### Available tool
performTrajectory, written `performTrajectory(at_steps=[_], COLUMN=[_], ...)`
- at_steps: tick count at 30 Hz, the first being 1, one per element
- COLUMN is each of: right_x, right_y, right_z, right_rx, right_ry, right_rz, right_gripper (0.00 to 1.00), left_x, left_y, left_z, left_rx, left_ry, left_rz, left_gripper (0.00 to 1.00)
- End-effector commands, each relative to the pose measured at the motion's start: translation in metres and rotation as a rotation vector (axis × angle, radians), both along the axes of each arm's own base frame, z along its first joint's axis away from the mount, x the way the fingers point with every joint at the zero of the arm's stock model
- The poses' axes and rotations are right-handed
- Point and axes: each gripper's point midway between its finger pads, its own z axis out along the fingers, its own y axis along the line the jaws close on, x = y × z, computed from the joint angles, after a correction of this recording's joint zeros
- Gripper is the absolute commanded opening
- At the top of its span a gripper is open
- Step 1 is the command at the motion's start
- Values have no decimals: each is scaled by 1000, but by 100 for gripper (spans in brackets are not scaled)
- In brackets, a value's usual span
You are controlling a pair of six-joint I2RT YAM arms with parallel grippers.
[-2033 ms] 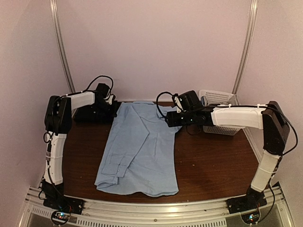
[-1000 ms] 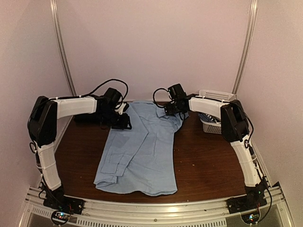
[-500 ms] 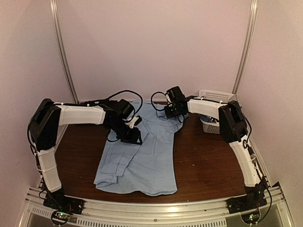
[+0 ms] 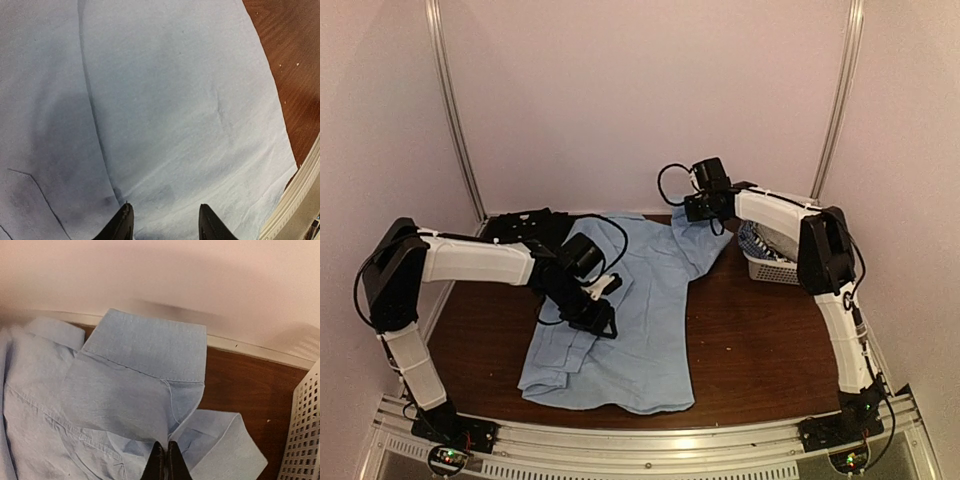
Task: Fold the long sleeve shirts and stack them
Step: Pick up the sleeve from the 1/3-folded shirt, then pass from the right arm to the left
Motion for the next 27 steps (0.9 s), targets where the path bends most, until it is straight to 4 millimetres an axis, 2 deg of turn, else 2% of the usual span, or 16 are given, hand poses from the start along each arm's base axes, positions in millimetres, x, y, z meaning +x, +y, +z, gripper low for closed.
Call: performTrajectory(at_steps=[1, 5, 13, 18, 22, 27], right_x=[20, 31, 38, 41, 45, 47], right_y=[-39, -59, -98, -125, -141, -149], right_z=[97, 133, 178, 210, 224, 230], right_rx=[42, 58, 69, 92, 105, 121], right_ry=[-172, -241, -336, -400, -436, -448], right_rz=[-83, -108, -178, -221, -238, -235], right_gripper=[0, 0, 0, 0, 0, 0], left_x=[-27, -44, -73, -81, -86, -100], left_y=[-2, -1, 8, 12, 14, 22], left_z=[6, 3, -8, -8, -10, -22], left_rx=[-23, -23, 12, 10, 11, 38], left_ry=[33, 63, 117, 132, 147, 185], left_rz=[-58, -88, -139, -152, -156, -165], left_gripper=[45, 45, 45, 45, 45, 46])
